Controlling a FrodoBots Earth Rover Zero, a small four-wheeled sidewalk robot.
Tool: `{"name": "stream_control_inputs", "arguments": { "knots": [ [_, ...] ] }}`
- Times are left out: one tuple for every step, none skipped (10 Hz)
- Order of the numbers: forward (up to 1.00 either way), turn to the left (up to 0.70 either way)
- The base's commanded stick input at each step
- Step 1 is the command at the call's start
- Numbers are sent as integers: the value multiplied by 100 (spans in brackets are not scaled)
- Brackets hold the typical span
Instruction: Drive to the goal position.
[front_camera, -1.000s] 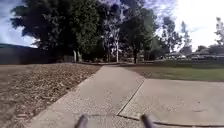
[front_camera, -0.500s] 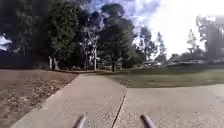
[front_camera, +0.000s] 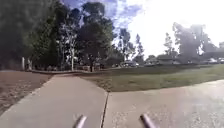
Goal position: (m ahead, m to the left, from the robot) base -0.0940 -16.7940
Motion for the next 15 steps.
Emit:
{"name": "stream_control_inputs", "arguments": {
  "knots": [
    [100, -40],
    [100, -40],
    [100, -40],
    [100, -40],
    [100, -40],
    [100, -40],
    [100, -40],
    [100, -40],
    [100, -40],
    [100, -40],
    [100, -40],
    [100, -40],
    [100, -40],
    [100, -40],
    [100, -40]
  ]
}}
